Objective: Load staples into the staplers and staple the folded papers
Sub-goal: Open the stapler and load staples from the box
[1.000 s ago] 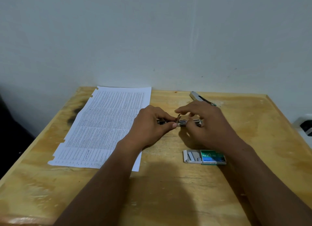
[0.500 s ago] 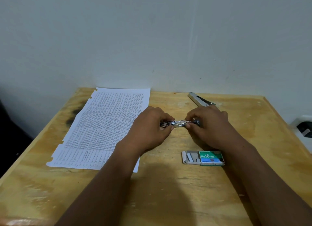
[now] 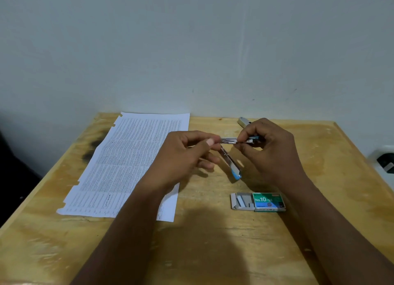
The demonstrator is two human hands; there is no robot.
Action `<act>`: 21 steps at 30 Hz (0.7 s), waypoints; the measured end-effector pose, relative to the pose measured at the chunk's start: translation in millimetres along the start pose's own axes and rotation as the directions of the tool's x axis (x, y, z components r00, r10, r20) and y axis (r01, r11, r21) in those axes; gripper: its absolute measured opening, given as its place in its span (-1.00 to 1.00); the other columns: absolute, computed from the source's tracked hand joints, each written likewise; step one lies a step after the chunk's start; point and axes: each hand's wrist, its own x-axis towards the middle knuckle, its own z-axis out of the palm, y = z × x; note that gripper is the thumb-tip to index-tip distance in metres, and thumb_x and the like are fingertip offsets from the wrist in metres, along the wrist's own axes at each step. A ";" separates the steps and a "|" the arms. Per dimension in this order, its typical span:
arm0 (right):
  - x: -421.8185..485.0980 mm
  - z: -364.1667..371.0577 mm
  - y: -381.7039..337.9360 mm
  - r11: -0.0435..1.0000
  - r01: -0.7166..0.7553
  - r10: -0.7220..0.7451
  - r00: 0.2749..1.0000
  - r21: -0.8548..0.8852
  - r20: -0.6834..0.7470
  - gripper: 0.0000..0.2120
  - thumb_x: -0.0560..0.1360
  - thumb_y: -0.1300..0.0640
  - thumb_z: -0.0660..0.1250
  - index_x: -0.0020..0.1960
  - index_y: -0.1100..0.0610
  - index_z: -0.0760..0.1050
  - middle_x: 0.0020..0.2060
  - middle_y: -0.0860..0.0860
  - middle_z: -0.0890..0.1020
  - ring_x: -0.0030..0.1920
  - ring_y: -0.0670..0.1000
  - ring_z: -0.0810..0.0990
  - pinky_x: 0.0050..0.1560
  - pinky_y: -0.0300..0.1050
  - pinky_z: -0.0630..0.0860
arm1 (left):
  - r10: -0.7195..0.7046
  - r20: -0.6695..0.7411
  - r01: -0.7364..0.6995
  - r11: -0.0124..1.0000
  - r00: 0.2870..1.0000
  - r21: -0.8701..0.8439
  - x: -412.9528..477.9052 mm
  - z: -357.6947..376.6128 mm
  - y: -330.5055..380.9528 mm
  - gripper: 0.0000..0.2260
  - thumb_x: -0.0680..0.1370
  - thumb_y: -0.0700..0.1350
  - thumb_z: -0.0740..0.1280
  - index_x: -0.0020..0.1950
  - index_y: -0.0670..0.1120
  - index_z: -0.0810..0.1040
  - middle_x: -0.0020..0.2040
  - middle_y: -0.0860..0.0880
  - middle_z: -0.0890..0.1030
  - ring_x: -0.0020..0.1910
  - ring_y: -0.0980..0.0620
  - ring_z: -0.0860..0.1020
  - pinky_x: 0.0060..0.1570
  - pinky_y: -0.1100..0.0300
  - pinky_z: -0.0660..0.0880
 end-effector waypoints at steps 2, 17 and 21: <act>-0.6 0.1 -4.5 0.983 -0.116 0.111 0.993 0.141 0.044 -0.84 0.37 0.31 0.53 -0.15 0.11 0.62 -0.19 -0.01 0.65 -0.18 -0.04 0.61 -0.16 -0.24 0.58 | 0.105 -0.092 -0.093 0.988 0.990 0.123 5.3 1.3 -6.1 -0.86 0.56 -0.19 0.46 0.09 -0.02 0.71 -0.19 -0.03 0.73 -0.23 0.00 0.68 -0.20 0.19 0.67; 2.0 3.4 -19.4 0.442 -0.561 0.555 0.784 0.700 0.279 -0.76 0.22 0.27 0.53 -0.13 0.18 0.65 -0.21 0.11 0.71 -0.20 0.12 0.70 -0.07 0.01 0.66 | -0.027 0.159 0.102 0.871 0.987 -0.480 10.3 2.7 -6.2 -0.76 0.59 -0.02 0.32 0.14 -0.09 0.70 -0.18 -0.08 0.68 -0.23 -0.05 0.59 -0.41 0.23 0.55; 3.4 7.2 -18.7 0.270 -0.615 0.583 0.717 0.741 0.383 -0.81 0.45 0.45 0.34 -0.06 0.24 0.66 -0.01 0.25 0.67 -0.14 0.12 0.72 -0.14 -0.02 0.66 | -0.028 0.034 0.040 0.910 0.999 -0.413 13.4 12.0 -11.7 -0.71 0.42 -0.04 0.49 0.07 -0.15 0.68 -0.21 -0.13 0.67 -0.29 -0.05 0.62 -0.39 0.25 0.59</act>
